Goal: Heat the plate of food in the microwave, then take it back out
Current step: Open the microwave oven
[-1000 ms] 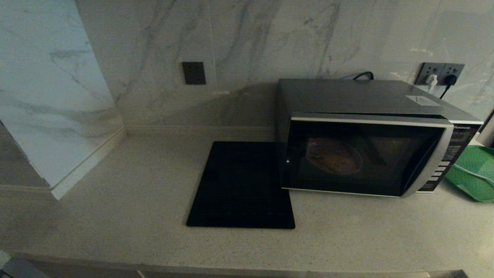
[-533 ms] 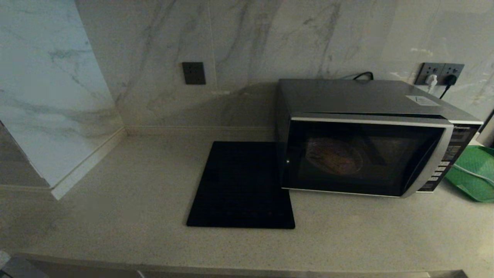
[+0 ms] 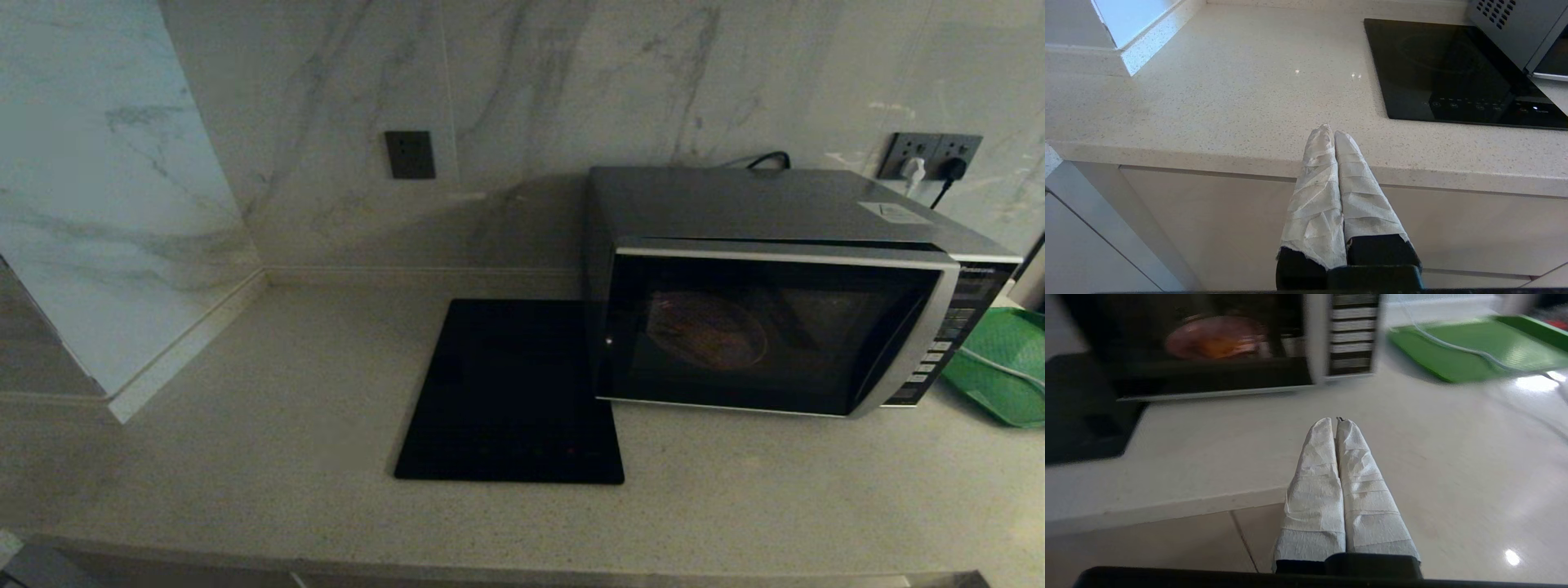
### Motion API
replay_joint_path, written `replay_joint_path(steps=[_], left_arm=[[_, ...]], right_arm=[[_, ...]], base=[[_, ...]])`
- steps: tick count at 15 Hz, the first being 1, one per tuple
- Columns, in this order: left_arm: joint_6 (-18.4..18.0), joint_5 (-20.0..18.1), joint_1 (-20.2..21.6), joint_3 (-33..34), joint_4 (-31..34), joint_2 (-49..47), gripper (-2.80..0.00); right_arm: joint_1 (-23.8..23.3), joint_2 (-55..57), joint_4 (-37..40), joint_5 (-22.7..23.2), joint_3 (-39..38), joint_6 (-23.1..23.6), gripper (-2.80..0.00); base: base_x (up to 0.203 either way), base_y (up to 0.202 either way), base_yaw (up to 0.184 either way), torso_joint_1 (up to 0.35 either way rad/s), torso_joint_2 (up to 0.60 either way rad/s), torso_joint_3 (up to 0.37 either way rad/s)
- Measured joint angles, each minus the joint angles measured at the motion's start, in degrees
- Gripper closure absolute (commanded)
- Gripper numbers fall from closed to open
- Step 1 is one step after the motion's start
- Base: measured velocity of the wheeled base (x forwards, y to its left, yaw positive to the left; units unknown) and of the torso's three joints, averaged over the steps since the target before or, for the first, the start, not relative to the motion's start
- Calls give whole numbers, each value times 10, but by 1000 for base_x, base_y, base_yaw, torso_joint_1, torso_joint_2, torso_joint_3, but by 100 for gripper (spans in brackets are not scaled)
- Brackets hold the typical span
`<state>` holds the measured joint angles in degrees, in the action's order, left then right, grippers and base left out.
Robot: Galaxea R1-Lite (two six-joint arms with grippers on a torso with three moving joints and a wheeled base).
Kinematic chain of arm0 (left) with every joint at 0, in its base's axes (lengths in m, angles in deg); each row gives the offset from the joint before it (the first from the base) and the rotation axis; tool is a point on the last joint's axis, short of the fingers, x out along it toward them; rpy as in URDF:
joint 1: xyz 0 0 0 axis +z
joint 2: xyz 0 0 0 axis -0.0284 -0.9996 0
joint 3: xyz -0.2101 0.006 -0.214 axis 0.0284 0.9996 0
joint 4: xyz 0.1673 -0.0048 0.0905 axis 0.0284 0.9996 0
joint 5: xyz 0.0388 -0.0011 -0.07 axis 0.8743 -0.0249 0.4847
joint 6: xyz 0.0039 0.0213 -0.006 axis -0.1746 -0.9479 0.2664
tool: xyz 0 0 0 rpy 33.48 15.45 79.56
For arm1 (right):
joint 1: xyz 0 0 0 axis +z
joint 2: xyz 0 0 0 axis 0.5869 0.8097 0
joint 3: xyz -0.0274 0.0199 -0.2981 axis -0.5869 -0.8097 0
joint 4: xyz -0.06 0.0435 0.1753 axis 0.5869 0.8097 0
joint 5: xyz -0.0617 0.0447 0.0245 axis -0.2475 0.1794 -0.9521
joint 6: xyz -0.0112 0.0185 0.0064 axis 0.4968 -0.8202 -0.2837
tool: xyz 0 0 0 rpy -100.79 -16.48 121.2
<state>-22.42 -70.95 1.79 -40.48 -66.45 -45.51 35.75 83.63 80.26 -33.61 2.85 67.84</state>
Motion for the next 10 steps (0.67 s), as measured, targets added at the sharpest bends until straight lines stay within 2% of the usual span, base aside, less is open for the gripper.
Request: replay_joint_path(steps=[5, 10], left_arm=[[0, 0, -1, 0, 0, 0, 0], [0, 0, -1, 0, 0, 0, 0]], right_arm=[[0, -1, 2, 92, -49, 18, 0], [0, -1, 5, 99, -57, 15, 0]], base=[[0, 0, 0, 0, 0, 0], [0, 0, 0, 0, 0, 0]])
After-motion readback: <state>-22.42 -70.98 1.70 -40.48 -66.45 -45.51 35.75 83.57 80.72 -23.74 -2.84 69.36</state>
